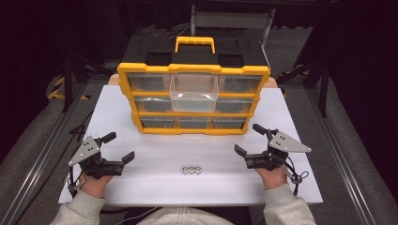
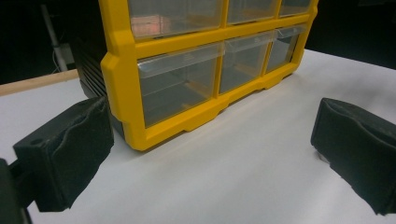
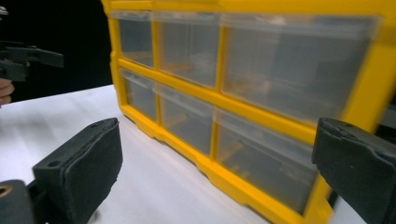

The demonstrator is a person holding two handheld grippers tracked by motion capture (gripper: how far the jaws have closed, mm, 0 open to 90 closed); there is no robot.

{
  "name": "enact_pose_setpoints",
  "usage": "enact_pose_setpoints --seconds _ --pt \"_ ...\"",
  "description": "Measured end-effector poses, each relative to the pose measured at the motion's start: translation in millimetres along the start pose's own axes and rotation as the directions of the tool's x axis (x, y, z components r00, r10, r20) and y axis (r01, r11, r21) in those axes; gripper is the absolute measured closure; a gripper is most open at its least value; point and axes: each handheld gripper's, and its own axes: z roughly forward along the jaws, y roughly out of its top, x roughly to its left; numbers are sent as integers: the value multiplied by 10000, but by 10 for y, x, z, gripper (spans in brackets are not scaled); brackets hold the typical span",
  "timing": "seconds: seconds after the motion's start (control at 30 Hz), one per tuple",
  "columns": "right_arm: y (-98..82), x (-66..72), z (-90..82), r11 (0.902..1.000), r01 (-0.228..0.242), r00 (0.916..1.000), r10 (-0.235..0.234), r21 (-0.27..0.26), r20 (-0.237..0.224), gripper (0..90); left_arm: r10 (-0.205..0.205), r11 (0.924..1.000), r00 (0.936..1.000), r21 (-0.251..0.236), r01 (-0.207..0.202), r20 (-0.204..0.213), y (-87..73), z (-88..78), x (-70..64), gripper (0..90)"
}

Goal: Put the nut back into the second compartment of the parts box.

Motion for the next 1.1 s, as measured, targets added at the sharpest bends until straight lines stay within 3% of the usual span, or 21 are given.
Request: enact_pose_setpoints --seconds 0.13,0.4,0.5,0.6,0.67,0.77,0.87,0.97,1.07,1.1 --pt "101 49 126 9999 122 9992 -121 24 -385 26 -15 10000 10000 1 15 2 0 6 3 1" --pt "355 238 432 9961 809 9909 -765 356 -1106 32 -1 10000 10000 68 1 -13 -5 10 12 1" --pt "414 271 515 9887 1244 9850 -1129 840 -1307 31 10 9999 10000 146 -10 5 -10 27 1 1" --pt "496 310 595 9725 1693 9750 -1416 1597 -1715 32 32 9999 10000 151 -33 11 -11 35 -6 1" --pt "542 342 649 9557 1909 9699 -1484 2240 -1933 36 33 9999 10000 157 -33 9 -11 34 -5 1" --pt "578 389 731 9192 2418 9569 -1727 3109 -2334 49 18 9996 10000 277 -19 48 -11 34 4 1" --pt "598 443 806 8757 2923 9407 -1908 3843 -2806 54 39 9996 10000 273 -41 52 -14 44 -6 2" --pt "615 498 868 8337 3238 9296 -1923 4473 -3145 54 55 9995 10000 298 -57 82 -14 46 -8 3" --pt "635 549 934 7850 3582 9150 -1877 5054 -3571 53 53 9995 9999 321 -56 104 -12 41 -6 3" --pt "635 549 934 7850 3582 9150 -1877 5054 -3571 53 53 9995 9999 321 -56 104 -12 41 -6 3"
